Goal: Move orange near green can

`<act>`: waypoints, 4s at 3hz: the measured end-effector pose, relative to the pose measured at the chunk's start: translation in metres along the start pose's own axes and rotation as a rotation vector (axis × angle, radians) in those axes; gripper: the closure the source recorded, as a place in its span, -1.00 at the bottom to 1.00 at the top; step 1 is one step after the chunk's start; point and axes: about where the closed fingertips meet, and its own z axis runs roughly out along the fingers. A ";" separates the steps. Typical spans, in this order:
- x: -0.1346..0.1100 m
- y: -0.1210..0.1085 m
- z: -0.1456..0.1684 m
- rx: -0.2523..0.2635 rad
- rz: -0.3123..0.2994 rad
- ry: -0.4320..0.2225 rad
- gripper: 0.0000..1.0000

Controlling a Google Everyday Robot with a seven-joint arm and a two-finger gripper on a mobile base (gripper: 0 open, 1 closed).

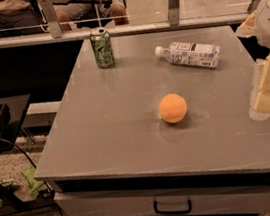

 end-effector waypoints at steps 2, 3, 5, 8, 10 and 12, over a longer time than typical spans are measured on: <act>-0.007 -0.004 0.005 -0.005 0.002 -0.031 -1.00; -0.026 -0.011 0.030 -0.024 -0.009 -0.079 -1.00; -0.064 -0.027 0.100 -0.056 -0.023 -0.185 -1.00; -0.095 -0.007 0.156 -0.162 -0.067 -0.237 -0.70; -0.104 -0.001 0.158 -0.183 -0.095 -0.244 0.23; -0.161 -0.060 0.144 -0.170 -0.061 -0.274 1.00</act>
Offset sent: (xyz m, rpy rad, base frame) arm 0.0191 0.0145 -0.0118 0.0842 0.0145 0.0193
